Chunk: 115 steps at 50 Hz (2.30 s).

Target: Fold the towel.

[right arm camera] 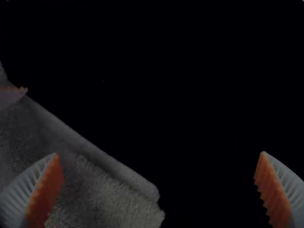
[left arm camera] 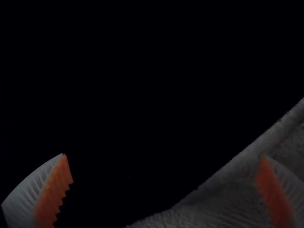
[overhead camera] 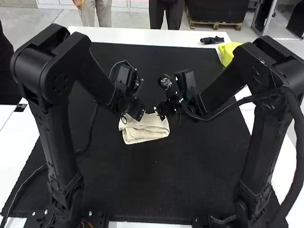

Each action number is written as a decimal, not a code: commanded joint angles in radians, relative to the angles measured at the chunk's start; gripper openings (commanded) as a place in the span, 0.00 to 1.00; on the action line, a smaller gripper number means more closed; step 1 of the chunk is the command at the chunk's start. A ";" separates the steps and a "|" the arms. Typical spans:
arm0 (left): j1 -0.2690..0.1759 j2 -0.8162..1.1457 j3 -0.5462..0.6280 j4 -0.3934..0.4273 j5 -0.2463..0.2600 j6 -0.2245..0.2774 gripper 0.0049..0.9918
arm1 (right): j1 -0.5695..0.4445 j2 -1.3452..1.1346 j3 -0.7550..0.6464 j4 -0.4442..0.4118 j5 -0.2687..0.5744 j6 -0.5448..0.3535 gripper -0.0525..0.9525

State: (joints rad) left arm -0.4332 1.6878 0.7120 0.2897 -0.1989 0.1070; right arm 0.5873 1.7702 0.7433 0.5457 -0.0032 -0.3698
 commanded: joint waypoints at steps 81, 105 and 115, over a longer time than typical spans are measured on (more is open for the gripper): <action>-0.050 -0.077 0.017 -0.276 0.016 -0.041 0.92 | -0.207 0.127 0.176 -0.153 -0.118 -0.116 0.97; -0.049 -0.094 -0.009 -0.328 0.016 -0.041 0.92 | -0.196 0.130 0.185 -0.144 -0.103 -0.141 0.97; -0.047 -0.100 -0.037 -0.359 0.016 -0.041 0.92 | -0.188 0.126 0.189 -0.144 -0.103 -0.152 0.97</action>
State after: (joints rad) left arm -0.4782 1.6054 0.6956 -0.0563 -0.1902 0.0727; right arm 0.3862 1.9057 0.9028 0.3912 -0.1081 -0.5026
